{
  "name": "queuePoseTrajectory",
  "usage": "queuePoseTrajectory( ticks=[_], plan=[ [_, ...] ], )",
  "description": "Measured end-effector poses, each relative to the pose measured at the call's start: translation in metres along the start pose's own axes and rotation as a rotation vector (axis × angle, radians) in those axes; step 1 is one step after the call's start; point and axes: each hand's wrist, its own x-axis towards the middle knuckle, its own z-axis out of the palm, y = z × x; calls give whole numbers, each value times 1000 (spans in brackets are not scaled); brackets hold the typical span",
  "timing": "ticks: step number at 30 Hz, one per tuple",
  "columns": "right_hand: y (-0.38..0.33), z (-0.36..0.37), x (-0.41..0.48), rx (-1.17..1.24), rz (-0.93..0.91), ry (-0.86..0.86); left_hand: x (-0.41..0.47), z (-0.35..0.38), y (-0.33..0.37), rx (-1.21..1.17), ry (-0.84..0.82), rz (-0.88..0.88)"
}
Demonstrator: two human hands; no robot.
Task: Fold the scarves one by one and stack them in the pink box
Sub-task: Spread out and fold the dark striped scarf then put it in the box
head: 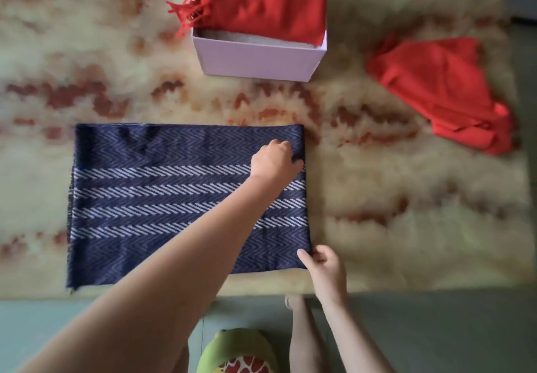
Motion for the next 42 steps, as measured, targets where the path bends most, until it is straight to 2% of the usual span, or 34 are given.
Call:
queuePoseTrajectory(
  ticks=[6,10,16,21,26,30,37,42],
  plan=[
    [3,5,-3,-53,-62,89,21,28,27,24,76,-198],
    [12,4,-10,16,-26,33,32,36,35,15,174,-291],
    [23,5,-16,88,-42,21,37,42,30,20,255,-288],
    [21,21,-24,102,-34,23,35,30,23,-156,313,-305],
    [-4,42,-54,124,-141,-8,23,10,12,-509,347,-373],
    [-25,70,-76,69,-218,9,13,-15,-22,-705,368,-418],
    [-53,137,-116,-47,-341,37,-15,-63,-129,-785,496,-399],
    [-66,191,-140,-41,-329,-13,-36,-83,-207,-850,566,-358]
  ],
)
